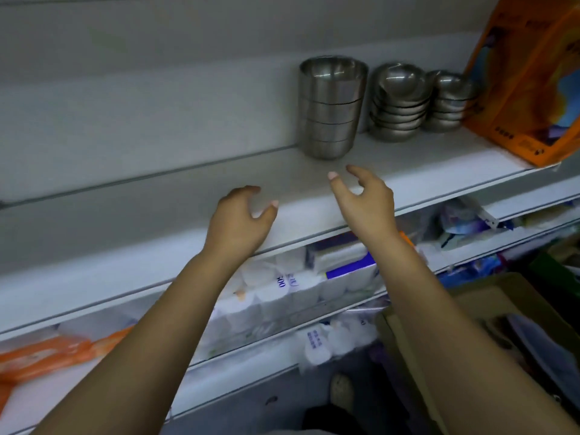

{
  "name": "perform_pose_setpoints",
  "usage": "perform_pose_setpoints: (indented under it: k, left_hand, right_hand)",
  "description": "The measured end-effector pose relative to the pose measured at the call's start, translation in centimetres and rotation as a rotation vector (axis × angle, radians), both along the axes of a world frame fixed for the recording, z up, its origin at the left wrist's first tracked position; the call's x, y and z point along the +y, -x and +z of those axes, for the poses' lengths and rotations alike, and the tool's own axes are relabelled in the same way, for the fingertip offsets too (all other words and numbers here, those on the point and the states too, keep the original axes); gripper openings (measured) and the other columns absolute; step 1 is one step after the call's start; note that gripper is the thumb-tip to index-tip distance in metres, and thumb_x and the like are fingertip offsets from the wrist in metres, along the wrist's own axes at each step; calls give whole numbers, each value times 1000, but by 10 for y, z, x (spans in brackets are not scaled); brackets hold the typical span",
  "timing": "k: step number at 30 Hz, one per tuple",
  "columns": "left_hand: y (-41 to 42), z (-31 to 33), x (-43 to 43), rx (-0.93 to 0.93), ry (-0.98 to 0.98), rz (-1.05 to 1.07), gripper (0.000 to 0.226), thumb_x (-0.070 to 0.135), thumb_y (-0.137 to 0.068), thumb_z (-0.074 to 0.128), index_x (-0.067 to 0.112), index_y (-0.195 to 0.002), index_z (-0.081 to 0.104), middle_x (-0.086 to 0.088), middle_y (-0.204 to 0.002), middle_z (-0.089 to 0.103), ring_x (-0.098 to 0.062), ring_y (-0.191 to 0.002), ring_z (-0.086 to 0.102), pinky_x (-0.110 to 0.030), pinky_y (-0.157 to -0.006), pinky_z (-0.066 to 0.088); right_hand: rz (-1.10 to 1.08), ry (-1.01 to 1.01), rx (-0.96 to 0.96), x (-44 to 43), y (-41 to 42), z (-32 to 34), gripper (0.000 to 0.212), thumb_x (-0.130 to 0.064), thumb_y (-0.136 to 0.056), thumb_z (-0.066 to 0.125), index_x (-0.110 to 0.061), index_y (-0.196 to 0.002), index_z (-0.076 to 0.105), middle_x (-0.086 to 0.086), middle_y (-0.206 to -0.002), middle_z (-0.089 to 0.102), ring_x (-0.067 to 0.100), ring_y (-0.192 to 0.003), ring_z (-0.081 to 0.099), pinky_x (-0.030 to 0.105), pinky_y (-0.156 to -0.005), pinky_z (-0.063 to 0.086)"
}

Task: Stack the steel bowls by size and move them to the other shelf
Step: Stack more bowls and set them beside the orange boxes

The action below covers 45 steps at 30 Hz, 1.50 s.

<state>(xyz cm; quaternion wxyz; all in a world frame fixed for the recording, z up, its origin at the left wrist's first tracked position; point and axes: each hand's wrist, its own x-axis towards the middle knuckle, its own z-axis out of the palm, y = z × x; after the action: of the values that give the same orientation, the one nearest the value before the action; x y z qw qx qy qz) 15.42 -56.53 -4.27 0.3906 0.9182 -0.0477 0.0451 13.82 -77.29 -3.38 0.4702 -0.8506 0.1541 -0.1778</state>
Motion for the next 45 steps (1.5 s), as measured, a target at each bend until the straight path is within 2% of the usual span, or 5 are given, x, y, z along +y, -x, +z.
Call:
perform_pose_setpoints:
  k: [18, 25, 36, 41, 45]
  left_hand:
    - [138, 13, 345, -120, -104, 650, 50, 44, -98, 66, 11, -136, 65, -8, -143, 63, -30, -139, 49, -40, -113, 39]
    - [163, 23, 422, -123, -59, 899, 51, 44, -98, 65, 12, -138, 62, -6, -145, 61, -26, -141, 47, -34, -111, 36]
    - [149, 27, 494, -174, 12, 1180, 52, 47, -98, 64, 16, -140, 61, -8, -142, 62, -28, -135, 54, -42, -111, 43]
    - [159, 20, 533, -250, 41, 1434, 46, 41, -98, 64, 10, -133, 64, -12, -145, 54, -26, -134, 51, -27, -98, 35]
    - [167, 14, 580, -168, 193, 1563, 68, 54, -97, 62, 8, -146, 50, -17, -149, 48, -35, -132, 53, -42, -101, 43]
  right_hand:
    - [709, 157, -27, 356, 22, 2, 53, -43, -94, 70, -14, -138, 64, 3, -151, 57, 21, -143, 47, 20, -111, 31]
    - [928, 191, -54, 464, 2, 11, 53, -45, -93, 70, -17, -138, 64, 2, -150, 57, 22, -141, 49, 14, -106, 27]
    - [1191, 184, -49, 581, -49, 30, 53, -46, -95, 66, -21, -142, 59, 0, -151, 54, 18, -142, 46, 31, -119, 34]
    - [1272, 115, 72, 632, -50, 27, 55, -46, -96, 66, -23, -146, 55, 4, -149, 55, 19, -136, 52, 39, -112, 46]
    - [1265, 148, 95, 685, -56, 21, 59, -47, -98, 62, -16, -147, 53, 5, -150, 56, 23, -137, 53, 30, -109, 41]
